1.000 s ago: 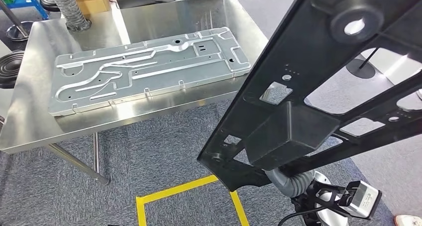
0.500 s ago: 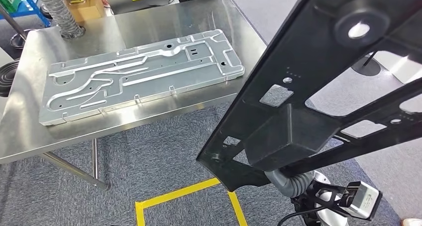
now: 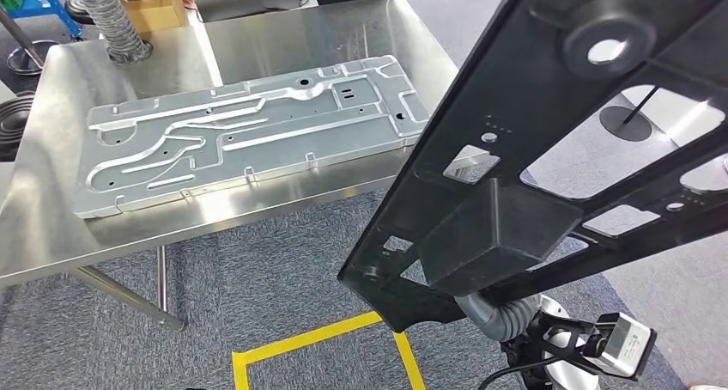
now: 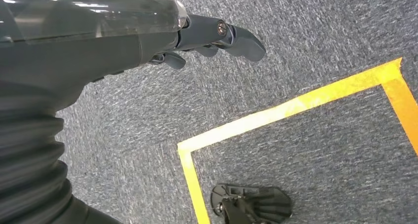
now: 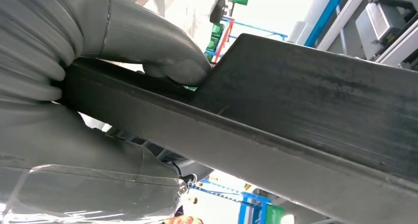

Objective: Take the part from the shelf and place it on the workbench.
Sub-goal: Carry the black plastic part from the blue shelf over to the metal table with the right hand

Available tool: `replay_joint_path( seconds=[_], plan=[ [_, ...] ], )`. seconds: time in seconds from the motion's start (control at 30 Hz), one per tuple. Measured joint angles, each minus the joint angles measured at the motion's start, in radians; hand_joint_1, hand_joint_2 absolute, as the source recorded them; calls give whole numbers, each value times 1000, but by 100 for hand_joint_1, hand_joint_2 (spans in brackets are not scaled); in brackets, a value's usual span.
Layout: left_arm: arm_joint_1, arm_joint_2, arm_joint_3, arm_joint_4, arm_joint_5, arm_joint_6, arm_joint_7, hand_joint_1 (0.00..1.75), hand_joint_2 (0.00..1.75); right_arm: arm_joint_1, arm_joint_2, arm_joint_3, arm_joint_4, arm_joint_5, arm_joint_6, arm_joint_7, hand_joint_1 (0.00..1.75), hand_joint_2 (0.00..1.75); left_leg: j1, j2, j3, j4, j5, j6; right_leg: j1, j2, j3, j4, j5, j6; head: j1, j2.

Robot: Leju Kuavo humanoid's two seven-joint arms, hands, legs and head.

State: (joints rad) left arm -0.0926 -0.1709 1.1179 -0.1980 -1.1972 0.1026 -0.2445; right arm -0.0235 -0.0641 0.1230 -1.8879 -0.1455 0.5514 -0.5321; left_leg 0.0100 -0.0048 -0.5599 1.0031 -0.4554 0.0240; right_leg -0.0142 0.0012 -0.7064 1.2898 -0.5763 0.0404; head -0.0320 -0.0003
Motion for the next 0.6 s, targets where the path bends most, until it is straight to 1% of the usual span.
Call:
replay_joint_path(
  seconds=[0.03, 0.07, 0.1, 0.13, 0.17, 0.2, 0.27, 0.3, 0.33, 0.37, 0.4, 0.43, 0.47, 0.5, 0.53, 0.57, 0.6],
  plan=[
    [0, 0, 0, 0, 0, 0, 0, 0, 175, 0, 0, 0, 0, 0, 0, 0, 173, 175, 0, -1, 5, 1, -5, -2, -2, 0, 17, -48, 39, 0, 0, 0],
    [0, 0, 0, 0, 1, -1, 0, 0, 175, 0, 0, 0, 0, 0, 0, 0, 173, 175, 0, -2, 11, 3, -10, -4, -3, -1, 46, -121, 82, -2, 0, 0],
    [0, 0, 0, 0, 1, -1, 0, 0, 175, -1, 0, 1, 0, 0, 1, 1, 173, 175, -1, -2, 15, 5, -16, -9, -1, -2, 75, -190, 113, -6, 0, 0],
    [0, 0, 0, 0, 2, -1, 0, 0, 175, -1, 0, 1, 0, 0, 1, 1, 173, 175, -3, -3, 17, 7, -21, -14, 1, -2, 96, -239, 130, -10, 0, 0],
    [0, 0, 1, 0, 2, -1, 1, 0, 175, -2, 0, 2, 0, 0, 2, 2, 173, 175, -5, -3, 18, 7, -24, -19, 3, -1, 106, -263, 133, -14, 0, 0],
    [-1, 0, 1, 0, 3, -1, 1, 0, 175, -2, 0, 2, 0, 1, 3, 3, 173, 175, -6, -2, 18, 7, -26, -25, 6, 0, 107, -267, 128, -19, 0, 0],
    [-1, 0, 2, 0, 4, -1, 1, 0, 175, -2, 1, 2, 0, 1, 4, 3, 173, 175, -4, -1, 21, 8, -33, -35, 4, 2, 111, -272, 127, -31, 0, 0],
    [-2, 0, 3, 0, 5, 0, 1, 0, 175, -2, 2, 2, 0, 1, 4, 3, 173, 175, -3, -1, 16, 25, -44, -41, 2, 1, 115, -276, 127, -37, 0, 0],
    [-3, 0, 3, 0, 6, 0, 1, 0, 175, -3, 3, 2, 0, 1, 5, 3, 173, 175, -2, 0, 0, 60, -63, -46, 0, 0, 120, -280, 126, -44, 0, 0],
    [-2, 0, 5, 0, 6, 0, 1, 0, 175, -3, 4, 3, 0, 1, 5, 3, 173, 175, 0, 0, -27, 116, -89, -50, 0, -1, 125, -282, 124, -48, 0, 0],
    [-1, 0, 6, 0, 7, 1, 1, 0, 175, -2, 4, 3, 0, 1, 5, 3, 173, 175, 0, 0, -63, 185, -118, -53, 1, -2, 128, -283, 121, -52, 0, 0],
    [0, 0, 7, 0, 7, 1, 1, 0, 175, -1, 5, 4, 0, 1, 5, 3, 173, 175, 1, 0, -99, 250, -138, -55, 2, -2, 131, -282, 118, -54, 0, 0],
    [1, 0, 8, 0, 8, 1, 1, 0, 175, 0, 5, 5, 0, 1, 5, 3, 173, 175, 1, 0, -125, 290, -141, -56, 3, -1, 135, -282, 115, -54, 0, 0],
    [2, 0, 9, 0, 8, 1, 1, 0, 175, 1, 5, 5, 0, 2, 5, 3, 173, 175, 1, 0, -134, 292, -124, -56, 3, 0, 139, -282, 111, -54, 0, 0],
    [2, 0, 9, 0, 8, 1, 1, 0, 175, 1, 5, 5, 0, 3, 5, 3, 173, 175, 1, 0, -123, 253, -88, -55, 3, 1, 146, -282, 107, -52, 0, 0],
    [2, 0, 10, 0, 8, 1, 1, 0, 175, 2, 6, 5, 0, 4, 5, 3, 173, 175, 1, 0, -96, 185, -42, -51, 3, 2, 153, -281, 102, -50, 0, 0],
    [2, 0, 10, 0, 8, 1, 0, 0, 175, 2, 6, 5, 0, 4, 5, 3, 173, 175, 0, 0, -68, 117, -9, -46, 4, 3, 159, -280, 97, -47, 0, 0]
  ],
)
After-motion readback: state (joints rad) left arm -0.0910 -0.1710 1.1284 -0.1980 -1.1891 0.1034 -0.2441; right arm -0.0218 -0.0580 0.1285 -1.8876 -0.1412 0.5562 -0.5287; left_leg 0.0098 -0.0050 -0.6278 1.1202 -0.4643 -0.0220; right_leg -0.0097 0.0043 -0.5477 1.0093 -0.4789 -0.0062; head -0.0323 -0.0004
